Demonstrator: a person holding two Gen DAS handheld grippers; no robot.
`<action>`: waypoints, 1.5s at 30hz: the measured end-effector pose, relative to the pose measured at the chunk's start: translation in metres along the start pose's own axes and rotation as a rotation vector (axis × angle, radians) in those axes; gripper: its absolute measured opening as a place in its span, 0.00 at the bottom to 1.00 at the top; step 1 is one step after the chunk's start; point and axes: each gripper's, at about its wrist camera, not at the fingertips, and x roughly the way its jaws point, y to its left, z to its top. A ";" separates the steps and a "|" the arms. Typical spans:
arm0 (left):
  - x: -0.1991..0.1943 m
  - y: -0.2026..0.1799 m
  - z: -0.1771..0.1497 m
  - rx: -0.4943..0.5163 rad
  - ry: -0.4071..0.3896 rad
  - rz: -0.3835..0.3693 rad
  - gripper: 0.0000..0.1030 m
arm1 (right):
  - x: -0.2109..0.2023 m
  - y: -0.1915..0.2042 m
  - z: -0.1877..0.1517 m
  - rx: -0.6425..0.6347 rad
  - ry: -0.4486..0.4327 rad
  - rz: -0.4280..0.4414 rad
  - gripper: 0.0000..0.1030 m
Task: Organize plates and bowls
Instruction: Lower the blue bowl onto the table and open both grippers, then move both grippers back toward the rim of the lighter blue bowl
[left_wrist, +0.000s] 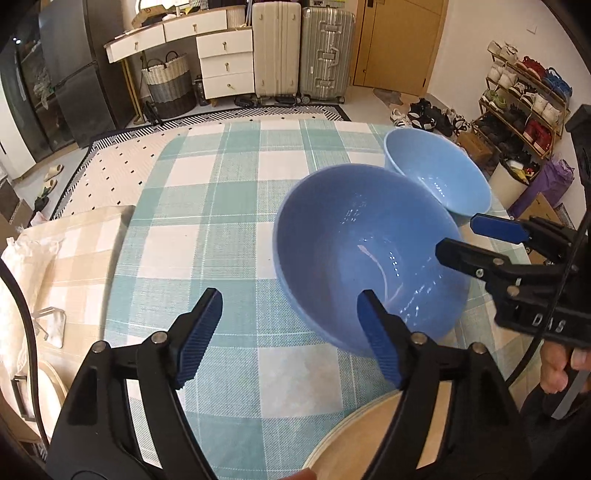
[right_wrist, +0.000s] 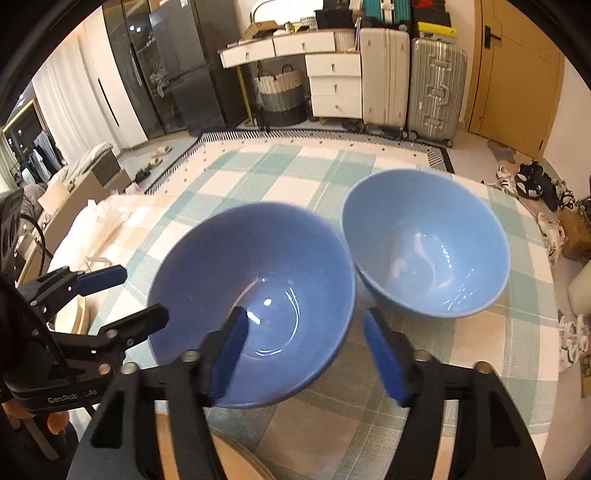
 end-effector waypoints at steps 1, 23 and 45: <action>-0.005 0.001 -0.002 -0.002 -0.005 0.004 0.72 | -0.002 -0.002 0.000 0.005 -0.002 0.001 0.66; -0.172 0.025 -0.043 0.007 -0.132 0.167 0.76 | -0.132 -0.031 -0.030 0.019 -0.159 0.076 0.81; -0.301 -0.053 -0.029 0.050 -0.255 0.135 0.76 | -0.234 -0.085 -0.034 0.112 -0.300 0.101 0.82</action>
